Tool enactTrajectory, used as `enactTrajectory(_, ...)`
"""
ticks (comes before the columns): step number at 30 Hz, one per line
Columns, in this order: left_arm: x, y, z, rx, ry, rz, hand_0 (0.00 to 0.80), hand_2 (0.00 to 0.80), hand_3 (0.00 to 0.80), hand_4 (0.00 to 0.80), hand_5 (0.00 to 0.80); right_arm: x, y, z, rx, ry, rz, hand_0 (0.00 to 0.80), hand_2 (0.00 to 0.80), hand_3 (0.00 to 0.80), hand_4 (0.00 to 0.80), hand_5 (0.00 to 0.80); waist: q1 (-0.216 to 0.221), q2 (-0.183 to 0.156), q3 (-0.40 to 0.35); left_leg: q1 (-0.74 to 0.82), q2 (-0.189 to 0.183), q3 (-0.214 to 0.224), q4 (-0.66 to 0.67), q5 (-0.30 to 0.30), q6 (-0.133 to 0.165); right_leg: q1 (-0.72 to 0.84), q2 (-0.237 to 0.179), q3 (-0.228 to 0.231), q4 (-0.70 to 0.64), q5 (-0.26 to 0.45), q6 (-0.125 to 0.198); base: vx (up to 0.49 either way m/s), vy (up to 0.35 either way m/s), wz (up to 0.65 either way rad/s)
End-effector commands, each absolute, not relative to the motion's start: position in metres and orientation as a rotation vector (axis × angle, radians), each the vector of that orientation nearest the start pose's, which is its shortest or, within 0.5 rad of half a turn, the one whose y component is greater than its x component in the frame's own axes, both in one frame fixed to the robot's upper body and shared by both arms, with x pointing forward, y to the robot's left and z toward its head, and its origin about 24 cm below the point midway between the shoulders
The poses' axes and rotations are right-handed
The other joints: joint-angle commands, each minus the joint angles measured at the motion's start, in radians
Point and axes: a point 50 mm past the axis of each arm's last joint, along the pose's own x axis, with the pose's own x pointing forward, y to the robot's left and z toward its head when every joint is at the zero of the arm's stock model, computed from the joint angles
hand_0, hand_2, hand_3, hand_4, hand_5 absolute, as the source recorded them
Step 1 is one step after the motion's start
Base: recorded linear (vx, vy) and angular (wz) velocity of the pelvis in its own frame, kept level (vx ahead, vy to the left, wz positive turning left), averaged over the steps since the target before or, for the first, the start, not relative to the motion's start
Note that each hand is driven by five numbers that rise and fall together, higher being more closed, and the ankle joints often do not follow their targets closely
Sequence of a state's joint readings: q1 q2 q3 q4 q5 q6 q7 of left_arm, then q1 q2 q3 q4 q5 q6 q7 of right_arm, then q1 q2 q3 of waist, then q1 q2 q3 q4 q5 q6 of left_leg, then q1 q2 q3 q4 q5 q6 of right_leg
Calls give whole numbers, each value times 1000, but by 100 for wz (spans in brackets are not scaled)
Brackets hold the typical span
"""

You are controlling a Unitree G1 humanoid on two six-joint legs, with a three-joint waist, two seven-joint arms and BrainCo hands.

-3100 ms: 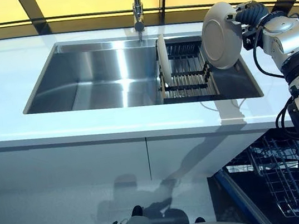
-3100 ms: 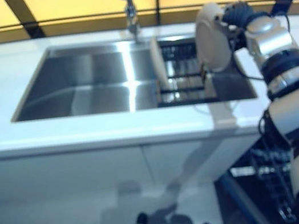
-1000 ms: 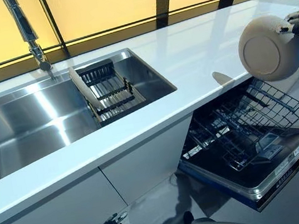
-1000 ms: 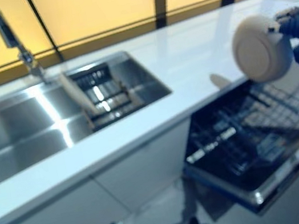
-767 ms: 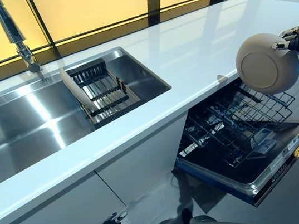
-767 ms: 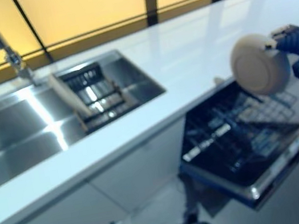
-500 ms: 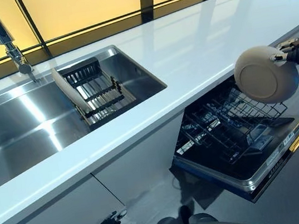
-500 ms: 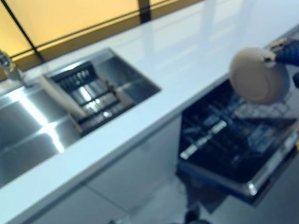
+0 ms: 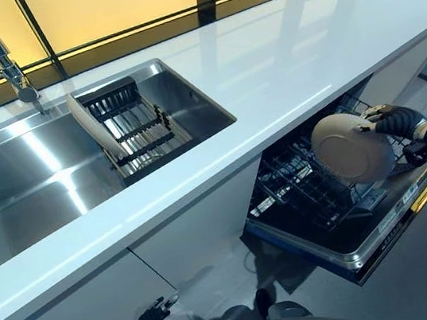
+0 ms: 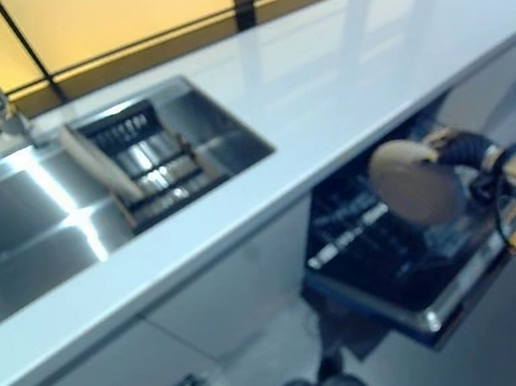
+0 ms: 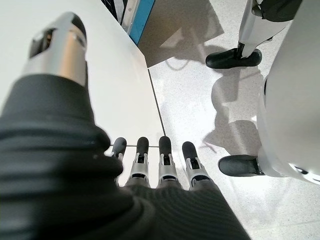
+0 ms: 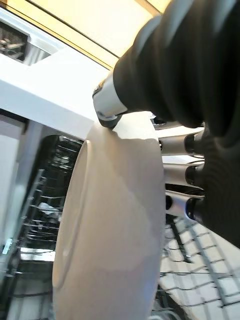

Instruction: Take plates into dishwasher

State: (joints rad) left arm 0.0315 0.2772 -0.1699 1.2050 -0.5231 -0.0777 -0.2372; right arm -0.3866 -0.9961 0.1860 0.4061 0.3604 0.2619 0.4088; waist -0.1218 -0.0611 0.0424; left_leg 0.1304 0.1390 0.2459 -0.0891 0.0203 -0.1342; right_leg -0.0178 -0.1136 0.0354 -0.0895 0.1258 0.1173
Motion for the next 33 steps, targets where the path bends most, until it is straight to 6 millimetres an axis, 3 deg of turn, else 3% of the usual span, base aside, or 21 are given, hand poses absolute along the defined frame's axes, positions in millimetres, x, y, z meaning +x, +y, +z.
enactTrajectory(1, 107, 251, -149, -181, 1032, 142, 0, 0, 0, 0, 0, 309, -319, 128, -555, 315, 182, 800, 800, 800, 800, 800, 7, -46, -5, 10, -10, -70, 2, -17, 54, 41, -26, -22, 2, 7, 18, 0, 0, 0)
enactTrajectory(9, 110, 250, -148, -180, 1027, 133, 0, 0, 0, 0, 0, 312, -304, 103, -521, 333, 181, 800, 800, 800, 800, 800, 20, -36, 5, 8, -13, -78, 2, -17, 56, 41, -31, -34, 2, 8, 19, 0, 0, 0)
enactTrajectory(33, 121, 241, -145, -193, 988, 75, 0, 0, 0, 0, 0, 327, -298, 74, -631, 362, -9, 800, 800, 800, 800, 800, 68, 25, 45, -12, -29, -116, 2, -13, 58, 34, -54, -67, 2, 7, 20, 1, -2, 1)
